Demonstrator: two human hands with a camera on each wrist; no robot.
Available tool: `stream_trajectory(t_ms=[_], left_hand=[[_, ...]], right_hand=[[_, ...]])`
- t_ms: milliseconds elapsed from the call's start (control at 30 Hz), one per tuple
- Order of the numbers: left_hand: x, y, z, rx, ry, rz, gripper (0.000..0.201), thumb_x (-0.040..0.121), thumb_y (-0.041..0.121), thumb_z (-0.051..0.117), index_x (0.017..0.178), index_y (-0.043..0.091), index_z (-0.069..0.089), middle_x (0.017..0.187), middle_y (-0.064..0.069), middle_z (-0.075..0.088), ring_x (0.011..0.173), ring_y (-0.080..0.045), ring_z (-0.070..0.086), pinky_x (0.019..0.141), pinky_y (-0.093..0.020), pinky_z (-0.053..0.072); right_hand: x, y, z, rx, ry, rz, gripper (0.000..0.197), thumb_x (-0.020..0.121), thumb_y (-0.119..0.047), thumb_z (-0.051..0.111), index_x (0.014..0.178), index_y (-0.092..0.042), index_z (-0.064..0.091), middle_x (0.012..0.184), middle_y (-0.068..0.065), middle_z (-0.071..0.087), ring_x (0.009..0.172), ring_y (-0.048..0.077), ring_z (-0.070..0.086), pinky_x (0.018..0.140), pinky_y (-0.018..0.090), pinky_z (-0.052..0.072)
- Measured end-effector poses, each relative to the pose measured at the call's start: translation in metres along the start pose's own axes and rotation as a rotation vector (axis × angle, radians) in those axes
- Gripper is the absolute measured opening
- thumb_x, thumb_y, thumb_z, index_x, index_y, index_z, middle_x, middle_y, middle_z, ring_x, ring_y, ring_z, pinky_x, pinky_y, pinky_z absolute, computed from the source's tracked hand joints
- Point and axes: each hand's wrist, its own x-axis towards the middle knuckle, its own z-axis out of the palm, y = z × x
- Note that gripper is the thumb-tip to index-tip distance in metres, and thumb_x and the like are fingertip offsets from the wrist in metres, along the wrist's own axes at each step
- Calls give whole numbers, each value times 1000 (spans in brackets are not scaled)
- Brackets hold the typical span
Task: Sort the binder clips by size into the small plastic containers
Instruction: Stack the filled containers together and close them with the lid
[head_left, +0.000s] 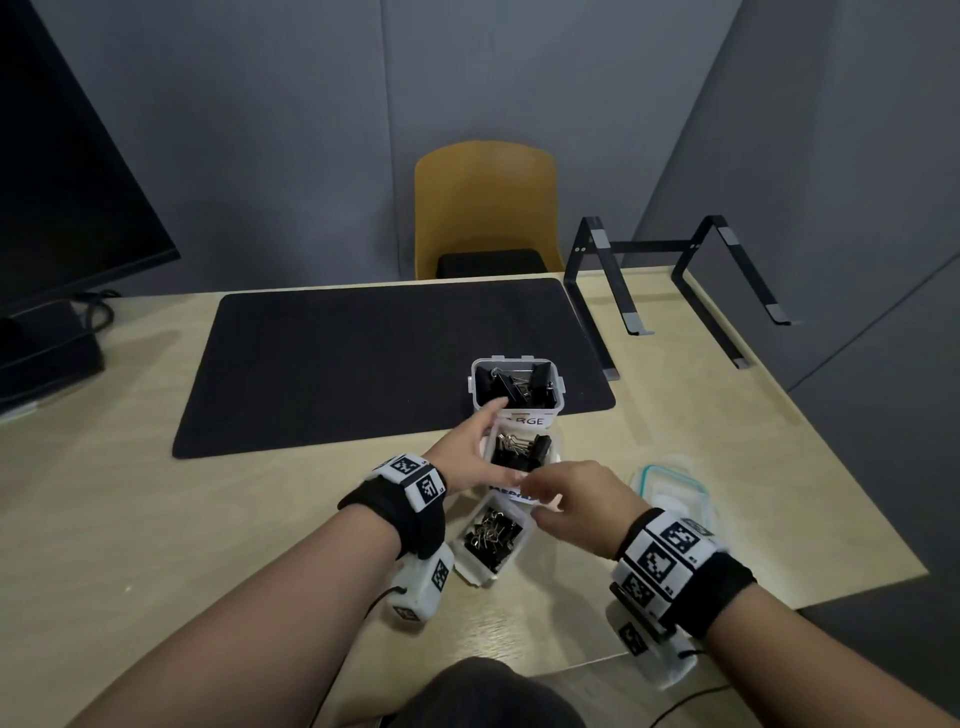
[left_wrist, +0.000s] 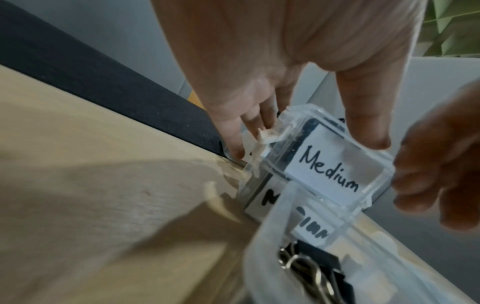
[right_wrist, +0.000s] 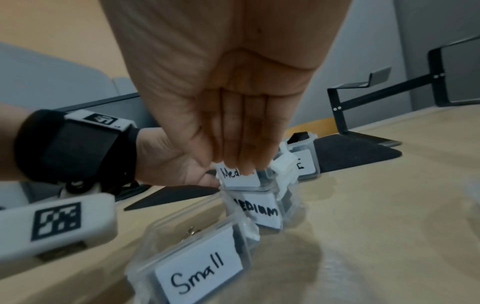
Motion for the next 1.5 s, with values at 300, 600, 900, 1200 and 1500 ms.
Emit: stream_trajectory(t_ms=[300,600,900,1200,1500], left_hand=[[-3,-11,-4,-96,28,23,60,73,13,79,125,26,53,117,7,63,112,-9,58,97,-26,47],[-1,-12,-7,-161,1,16,75,75,10,78,138,30,44,124,3,58,106,-9,61,78,-12,51],[2,-17,-6,-158,29,-12,71,65,29,84,128,36,53,125,9,60,117,-10,54,90,-22,44],[5,-21,0,-254,11,-10,71,75,-9,69,136,18,47,118,-10,61,92,-18,59,71,-26,53],[3,-23,3,-345,8,-6,75,62,12,84,129,28,54,118,-2,67,112,-20,62,100,-42,47]], right_hand=[[6,-4,37,-304,-270,-88,89,77,-9,62,144,-39,13,153,-8,10,132,23,35,81,37,54],[9,-13,40,-298,-222,-28,78,78,-3,59,142,-30,23,140,7,28,125,28,40,91,41,50],[-3,-10,1,-152,-232,16,77,69,-22,77,134,-27,37,135,-8,40,111,16,53,90,24,45],[4,-14,-62,-73,-82,113,68,66,-26,81,124,-23,48,121,-6,53,101,13,56,81,22,45],[36,-4,-55,-94,35,232,83,68,-37,79,140,-26,38,131,0,48,118,17,47,93,27,38]])
